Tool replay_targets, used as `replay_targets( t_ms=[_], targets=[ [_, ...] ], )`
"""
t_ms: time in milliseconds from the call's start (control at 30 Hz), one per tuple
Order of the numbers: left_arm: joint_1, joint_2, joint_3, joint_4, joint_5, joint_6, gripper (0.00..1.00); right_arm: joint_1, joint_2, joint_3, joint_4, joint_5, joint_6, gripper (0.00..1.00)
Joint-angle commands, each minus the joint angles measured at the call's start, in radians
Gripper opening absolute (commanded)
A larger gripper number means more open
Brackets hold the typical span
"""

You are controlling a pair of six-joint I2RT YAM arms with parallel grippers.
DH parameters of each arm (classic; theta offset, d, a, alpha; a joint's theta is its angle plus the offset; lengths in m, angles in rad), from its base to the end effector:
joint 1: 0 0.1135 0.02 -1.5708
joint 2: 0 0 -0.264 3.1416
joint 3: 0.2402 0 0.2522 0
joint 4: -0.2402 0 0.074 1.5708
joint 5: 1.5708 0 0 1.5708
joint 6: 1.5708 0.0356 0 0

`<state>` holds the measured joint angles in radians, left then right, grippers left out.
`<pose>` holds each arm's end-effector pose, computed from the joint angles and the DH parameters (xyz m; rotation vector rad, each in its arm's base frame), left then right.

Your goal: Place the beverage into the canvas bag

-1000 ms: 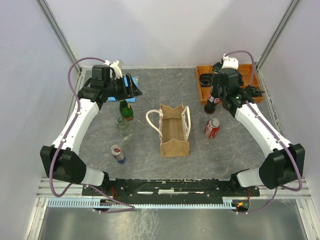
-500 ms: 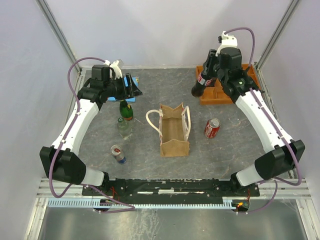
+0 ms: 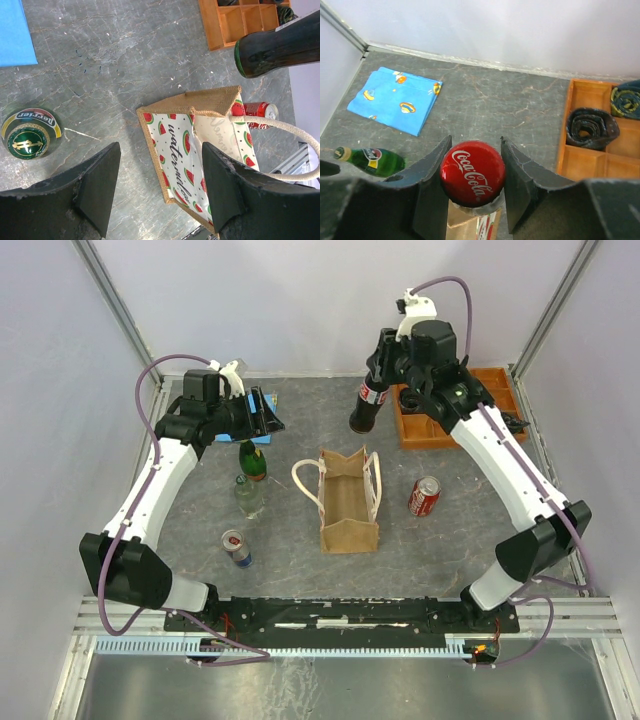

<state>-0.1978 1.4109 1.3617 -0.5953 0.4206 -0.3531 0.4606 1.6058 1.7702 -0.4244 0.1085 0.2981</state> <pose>0.3018 -0.0753 0.3580 0.0645 2.2570 -0.7661 0.3303 0.1596 0.4485 -0.0731 1.8496 0.4332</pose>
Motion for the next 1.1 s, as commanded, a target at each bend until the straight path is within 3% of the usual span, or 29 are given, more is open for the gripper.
replay_targets(
  t_ms=[0,267,533,1067],
  targets=[
    [0.004,-0.025,0.014,0.043,0.012,-0.038,0.72,0.061,-0.026,0.147,0.173,-0.027,-0.01,0.0],
    [0.004,-0.029,0.001,0.045,0.01,-0.036,0.72,0.211,-0.029,0.151,0.128,0.046,-0.121,0.0],
    [0.003,-0.035,-0.015,0.046,0.009,-0.034,0.72,0.333,-0.101,0.046,0.108,0.136,-0.169,0.0],
    [0.004,-0.024,-0.014,0.047,0.009,-0.034,0.72,0.371,-0.193,-0.192,0.174,0.217,-0.129,0.0]
  ],
)
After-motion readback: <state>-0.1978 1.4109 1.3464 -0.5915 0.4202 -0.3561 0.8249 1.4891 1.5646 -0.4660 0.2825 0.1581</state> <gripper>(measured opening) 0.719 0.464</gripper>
